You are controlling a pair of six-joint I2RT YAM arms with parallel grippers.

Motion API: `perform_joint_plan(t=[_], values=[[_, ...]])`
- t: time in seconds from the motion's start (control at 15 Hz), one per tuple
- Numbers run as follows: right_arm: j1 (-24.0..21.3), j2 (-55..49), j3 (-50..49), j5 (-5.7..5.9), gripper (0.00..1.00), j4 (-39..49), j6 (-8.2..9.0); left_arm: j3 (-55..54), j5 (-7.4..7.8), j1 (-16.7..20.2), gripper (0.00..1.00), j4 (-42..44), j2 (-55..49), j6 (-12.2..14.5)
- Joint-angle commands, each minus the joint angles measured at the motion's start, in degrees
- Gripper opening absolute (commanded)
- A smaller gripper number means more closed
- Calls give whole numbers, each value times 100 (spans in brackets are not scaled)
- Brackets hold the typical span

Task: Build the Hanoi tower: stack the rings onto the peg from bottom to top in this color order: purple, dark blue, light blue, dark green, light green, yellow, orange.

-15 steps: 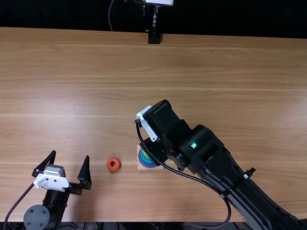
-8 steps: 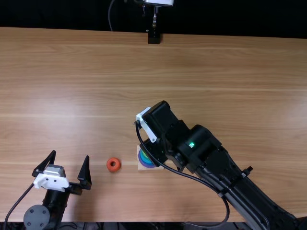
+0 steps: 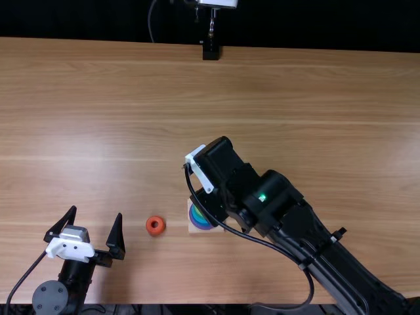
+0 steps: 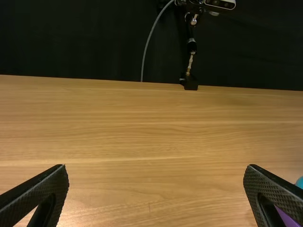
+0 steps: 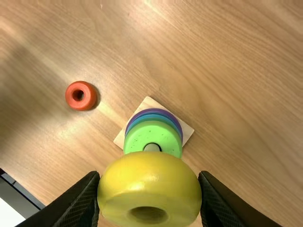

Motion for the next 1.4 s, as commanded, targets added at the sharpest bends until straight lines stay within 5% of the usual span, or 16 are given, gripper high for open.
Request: perform_joint_plan(t=[0.0, 0.87, 0.93, 1.07, 1.33], values=[[63, 61, 202, -31, 0, 20, 8, -174, 0, 65, 100, 21, -69, 44], [177, 386, 132, 32, 0, -12, -45, -174, 0, 65, 100, 21, -69, 44], [177, 386, 132, 53, 24, -43, -35, -174, 0, 65, 100, 21, -69, 44], [177, 369, 132, 74, 100, -64, -13, -174, 0, 65, 100, 21, -69, 44], [160, 369, 228, 74, 100, 147, 18, -174, 0, 65, 100, 21, -69, 44]])
